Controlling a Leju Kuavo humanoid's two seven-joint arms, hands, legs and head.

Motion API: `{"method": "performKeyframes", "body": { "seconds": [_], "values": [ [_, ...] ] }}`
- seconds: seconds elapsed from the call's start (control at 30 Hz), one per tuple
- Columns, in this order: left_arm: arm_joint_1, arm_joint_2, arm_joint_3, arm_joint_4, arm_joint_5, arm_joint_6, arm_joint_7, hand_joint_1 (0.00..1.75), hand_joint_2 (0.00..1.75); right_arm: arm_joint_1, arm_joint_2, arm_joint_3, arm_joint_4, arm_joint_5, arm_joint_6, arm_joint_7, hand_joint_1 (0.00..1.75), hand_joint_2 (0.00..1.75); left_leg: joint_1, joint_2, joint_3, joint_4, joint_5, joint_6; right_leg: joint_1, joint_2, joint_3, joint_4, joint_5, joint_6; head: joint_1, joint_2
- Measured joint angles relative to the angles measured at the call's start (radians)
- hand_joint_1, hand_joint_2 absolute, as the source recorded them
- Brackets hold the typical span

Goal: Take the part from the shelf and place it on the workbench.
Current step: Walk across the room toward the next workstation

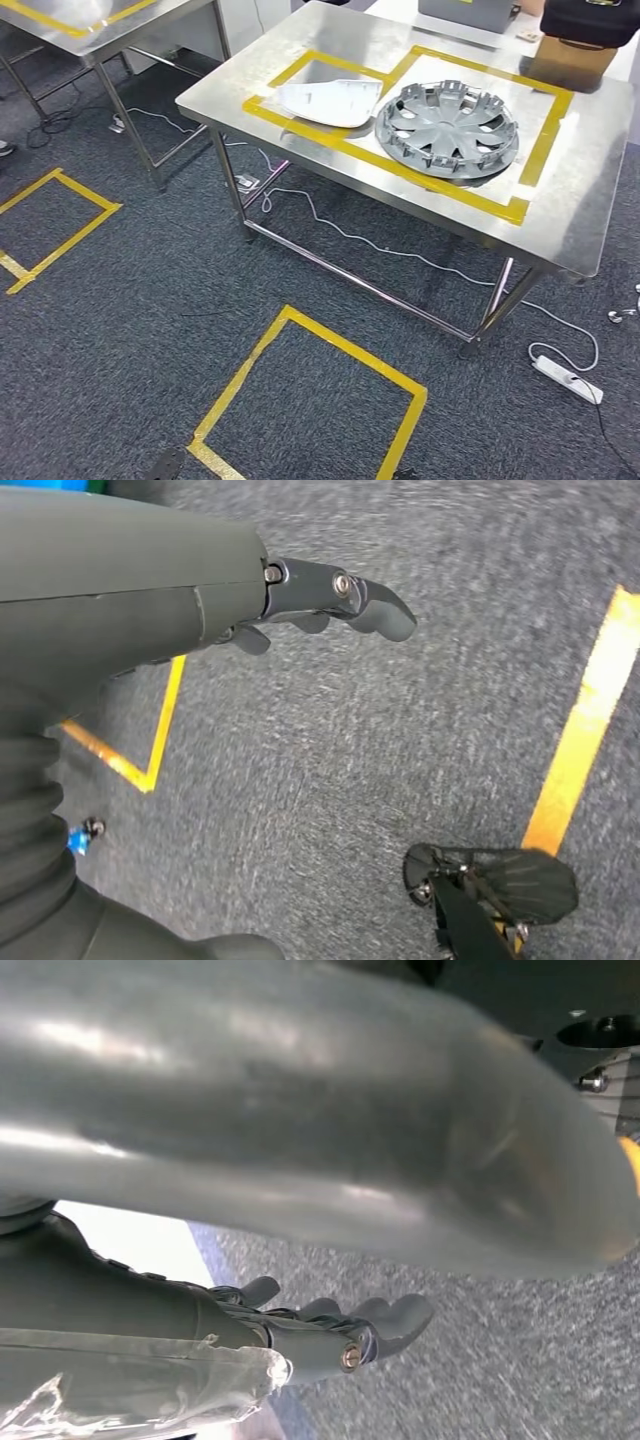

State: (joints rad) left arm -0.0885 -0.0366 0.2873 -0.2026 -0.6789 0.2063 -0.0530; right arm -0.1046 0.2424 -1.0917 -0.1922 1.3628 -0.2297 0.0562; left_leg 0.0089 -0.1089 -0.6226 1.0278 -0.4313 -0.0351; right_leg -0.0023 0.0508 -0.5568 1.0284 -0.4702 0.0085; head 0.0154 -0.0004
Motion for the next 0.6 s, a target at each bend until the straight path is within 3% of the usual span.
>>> {"method": "performKeyframes", "body": {
  "seconds": [0.07, 0.13, 0.17, 0.2, 0.23, 0.3, 0.37, 0.43, 0.5, 0.57, 0.6],
  "values": [
    [-0.003, -0.004, 0.005, 0.000, 0.002, 0.012, -0.004, 0.00, 0.00, 0.002, 0.000, 0.000, 0.000, -0.002, -0.004, 0.000, 0.00, 0.00, -0.003, 0.065, -0.042, 0.087, -0.054, -0.006, 0.000, -0.030, 0.003, -0.008, 0.004, -0.007, -0.003, 0.000],
    [-0.006, -0.007, 0.008, 0.000, 0.006, 0.012, -0.007, 0.00, 0.00, 0.004, -0.001, -0.001, 0.000, -0.003, -0.007, 0.000, 0.00, 0.00, 0.000, 0.090, -0.099, 0.203, -0.105, -0.014, 0.000, -0.064, 0.002, -0.009, 0.004, -0.009, -0.005, 0.000],
    [-0.005, -0.007, 0.011, 0.000, 0.008, 0.011, -0.008, 0.00, 0.00, 0.004, -0.002, -0.001, 0.000, -0.004, -0.008, 0.000, 0.00, 0.00, 0.002, 0.094, -0.111, 0.231, -0.109, -0.017, 0.000, -0.080, 0.001, -0.009, 0.003, -0.009, -0.005, 0.000],
    [-0.002, -0.008, 0.016, 0.000, 0.010, 0.010, -0.009, 0.00, 0.00, 0.004, -0.002, -0.001, 0.000, -0.005, -0.010, -0.001, 0.00, 0.00, 0.005, 0.097, -0.105, 0.225, -0.096, -0.020, -0.001, -0.095, 0.001, -0.009, 0.002, -0.008, -0.005, 0.000],
    [0.000, -0.008, 0.020, 0.000, 0.011, 0.010, -0.010, 0.00, 0.00, 0.003, -0.002, -0.001, 0.000, -0.006, -0.012, -0.002, 0.00, 0.00, 0.007, 0.104, -0.081, 0.185, -0.069, -0.022, -0.002, -0.108, 0.002, -0.009, 0.001, -0.005, -0.005, 0.000],
    [0.002, -0.009, 0.025, 0.000, 0.013, 0.009, -0.011, 0.00, 0.00, 0.002, -0.004, -0.001, 0.000, -0.006, -0.013, -0.005, 0.00, 0.00, 0.008, 0.150, -0.007, 0.059, -0.018, -0.025, 0.001, -0.132, 0.005, -0.005, -0.006, 0.005, -0.007, 0.000],
    [0.001, -0.013, 0.029, 0.000, 0.016, 0.006, -0.014, 0.00, 0.00, 0.002, -0.006, -0.001, -0.001, -0.002, -0.013, -0.007, 0.00, 0.00, 0.004, 0.179, 0.034, -0.015, -0.003, -0.014, 0.006, -0.152, 0.008, -0.003, -0.013, 0.019, -0.004, 0.000],
    [0.006, -0.015, 0.037, 0.000, 0.023, 0.001, -0.019, 0.00, 0.00, 0.000, -0.008, -0.001, -0.001, 0.004, -0.013, -0.006, 0.00, 0.00, 0.000, 0.161, 0.035, -0.022, -0.005, 0.005, 0.005, -0.171, 0.017, -0.006, -0.017, 0.030, 0.001, 0.000],
    [0.013, -0.014, 0.048, 0.000, 0.032, -0.008, -0.022, 0.00, 0.00, -0.002, -0.009, 0.000, -0.001, 0.012, -0.013, -0.005, 0.00, 0.00, 0.001, 0.140, 0.035, -0.023, -0.003, 0.018, -0.001, -0.139, 0.015, 0.014, -0.036, 0.041, 0.003, 0.000],
    [0.013, -0.013, 0.057, 0.000, 0.042, -0.019, -0.019, 0.00, 0.00, 0.000, -0.011, 0.000, -0.001, 0.019, -0.013, -0.004, 0.00, 0.00, 0.001, 0.116, 0.034, -0.024, 0.000, 0.030, -0.004, -0.078, -0.027, 0.109, -0.091, 0.047, 0.005, 0.000],
    [0.012, -0.014, 0.062, 0.000, 0.045, -0.022, -0.015, 0.00, 0.00, 0.003, -0.012, 0.000, -0.001, 0.022, -0.013, -0.004, 0.00, 0.00, 0.000, 0.102, 0.034, -0.024, 0.001, 0.034, -0.004, -0.061, -0.059, 0.178, -0.123, 0.046, 0.006, 0.000]
  ]
}}
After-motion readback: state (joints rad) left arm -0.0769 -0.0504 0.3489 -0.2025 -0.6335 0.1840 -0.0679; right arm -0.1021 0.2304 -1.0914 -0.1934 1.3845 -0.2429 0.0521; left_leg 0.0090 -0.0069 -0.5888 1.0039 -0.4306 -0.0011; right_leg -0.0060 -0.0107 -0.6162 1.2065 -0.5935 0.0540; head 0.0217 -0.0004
